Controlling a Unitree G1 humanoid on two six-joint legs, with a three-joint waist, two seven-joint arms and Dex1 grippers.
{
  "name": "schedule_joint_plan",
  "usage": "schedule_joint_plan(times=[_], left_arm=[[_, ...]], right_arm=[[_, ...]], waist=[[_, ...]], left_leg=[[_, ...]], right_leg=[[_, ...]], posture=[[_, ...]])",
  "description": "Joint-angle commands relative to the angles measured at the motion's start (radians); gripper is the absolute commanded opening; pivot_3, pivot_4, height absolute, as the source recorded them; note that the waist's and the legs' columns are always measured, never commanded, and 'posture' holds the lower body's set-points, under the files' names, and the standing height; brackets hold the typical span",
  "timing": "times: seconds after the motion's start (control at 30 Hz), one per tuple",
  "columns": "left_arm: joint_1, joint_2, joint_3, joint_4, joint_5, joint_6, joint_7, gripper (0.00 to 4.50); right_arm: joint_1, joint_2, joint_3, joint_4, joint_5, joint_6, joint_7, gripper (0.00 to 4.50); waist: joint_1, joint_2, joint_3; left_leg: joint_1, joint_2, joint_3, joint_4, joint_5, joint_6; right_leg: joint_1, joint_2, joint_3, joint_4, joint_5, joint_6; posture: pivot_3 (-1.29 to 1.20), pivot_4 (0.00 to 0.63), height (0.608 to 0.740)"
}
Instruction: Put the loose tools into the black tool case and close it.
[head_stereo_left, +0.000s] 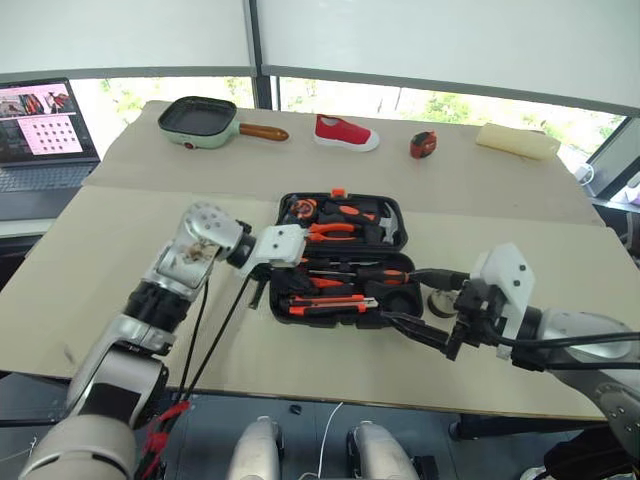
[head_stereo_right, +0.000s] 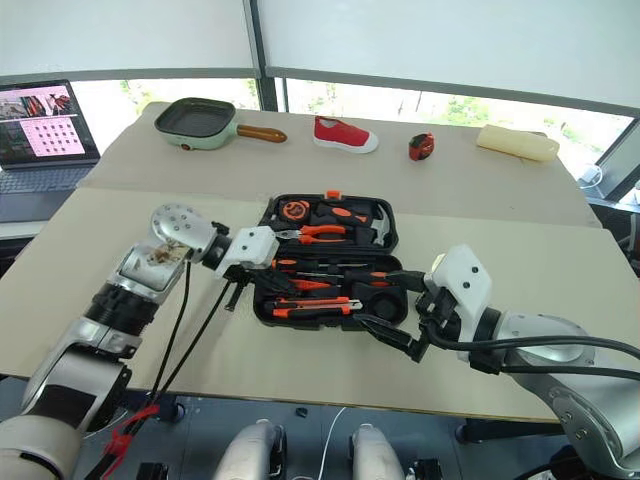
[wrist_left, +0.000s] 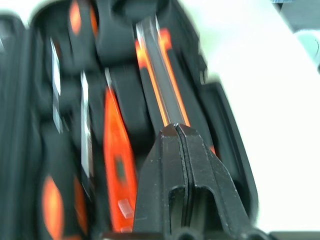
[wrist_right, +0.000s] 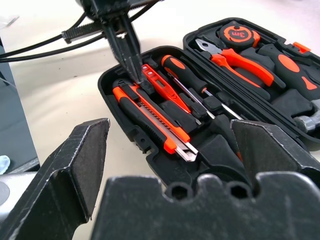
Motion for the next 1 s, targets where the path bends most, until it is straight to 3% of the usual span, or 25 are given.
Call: schedule_joint_plan(times=[0.03, 0.67, 1.0], left_arm=[[-0.02, -0.04, -0.052, 0.05, 0.063, -0.086, 0.028, 0.06], [-0.018, -0.076, -0.15, 0.2, 0.204, -0.306, 0.059, 0.06], [-0.043, -0.101, -0.083, 0.164, 0.129, -0.222, 0.071, 0.06]], right_arm=[[-0.013, 0.008, -0.008, -0.015, 0.0, -0.016, -0.007, 4.5], [0.054, 0.007, -0.044, -0.052, 0.011, -0.016, -0.037, 4.5], [0.047, 0.0, -0.029, -0.042, 0.003, -0.017, -0.019, 4.5]], waist=[[-0.003, 0.0, 0.0], [-0.002, 0.0, 0.0], [0.004, 0.0, -0.001]], left_leg=[[0.0, 0.0, 0.0, 0.0, 0.0, 0.0], [0.001, 0.0, -0.001, 0.0, 0.0, 0.0], [0.001, 0.0, -0.001, 0.0, 0.0, 0.0]], right_leg=[[0.0, 0.0, 0.0, 0.0, 0.0, 0.0], [0.001, 0.0, 0.0, 0.0, 0.0, 0.0], [0.002, 0.0, 0.0, 0.0, 0.0, 0.0]], posture=[[0.0, 0.15, 0.74], [0.0, 0.15, 0.74], [0.0, 0.15, 0.74]])
